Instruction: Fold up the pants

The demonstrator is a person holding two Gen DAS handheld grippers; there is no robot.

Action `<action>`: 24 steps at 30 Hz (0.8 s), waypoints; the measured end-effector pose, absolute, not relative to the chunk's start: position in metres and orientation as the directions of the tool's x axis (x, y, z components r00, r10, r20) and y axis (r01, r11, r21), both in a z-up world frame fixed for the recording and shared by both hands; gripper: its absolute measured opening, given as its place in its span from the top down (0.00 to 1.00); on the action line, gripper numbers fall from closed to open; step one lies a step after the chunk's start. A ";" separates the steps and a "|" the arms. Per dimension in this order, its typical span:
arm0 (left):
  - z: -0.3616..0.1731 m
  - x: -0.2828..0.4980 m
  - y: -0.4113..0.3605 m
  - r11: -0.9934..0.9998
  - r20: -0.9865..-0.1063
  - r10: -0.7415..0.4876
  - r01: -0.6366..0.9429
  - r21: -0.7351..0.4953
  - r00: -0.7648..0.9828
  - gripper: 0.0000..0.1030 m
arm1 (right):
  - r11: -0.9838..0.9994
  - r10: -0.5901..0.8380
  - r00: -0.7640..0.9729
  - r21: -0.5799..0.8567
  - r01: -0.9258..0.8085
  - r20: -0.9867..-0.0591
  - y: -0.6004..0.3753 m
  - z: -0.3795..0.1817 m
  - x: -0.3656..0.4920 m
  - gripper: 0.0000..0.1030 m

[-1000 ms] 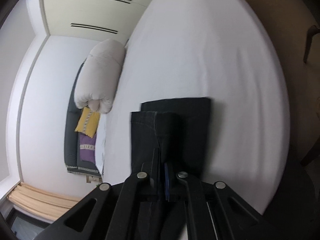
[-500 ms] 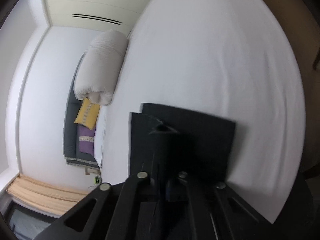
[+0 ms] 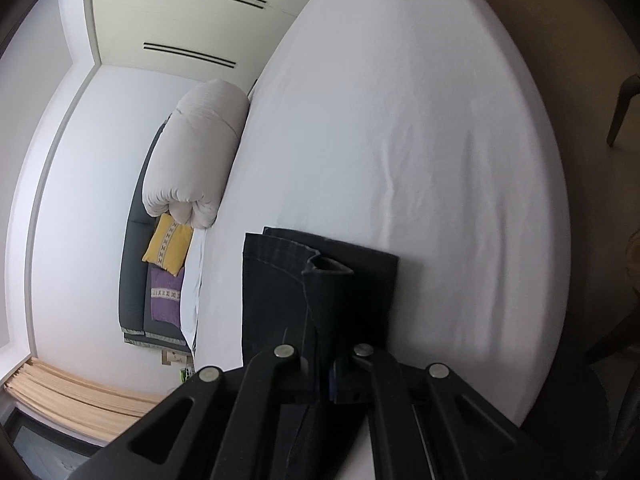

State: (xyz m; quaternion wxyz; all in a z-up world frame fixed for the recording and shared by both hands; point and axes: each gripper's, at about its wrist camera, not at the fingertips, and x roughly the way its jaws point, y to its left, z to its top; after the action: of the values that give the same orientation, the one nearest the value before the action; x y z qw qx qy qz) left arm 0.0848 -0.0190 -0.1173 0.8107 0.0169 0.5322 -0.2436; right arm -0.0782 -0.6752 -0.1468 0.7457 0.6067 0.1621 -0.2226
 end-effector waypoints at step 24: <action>-0.118 0.072 0.004 0.876 -0.842 -0.412 0.405 -0.262 0.347 0.77 | 0.204 -0.098 0.866 0.842 0.499 -0.489 -0.681 -0.153 -0.081 0.99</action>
State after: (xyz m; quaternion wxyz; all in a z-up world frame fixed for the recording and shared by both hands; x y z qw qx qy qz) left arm 0.0721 0.0038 -0.1183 0.8206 -0.0034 0.5143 -0.2492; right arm -0.0810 -0.6811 -0.1533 0.7577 0.5993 0.1671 -0.1971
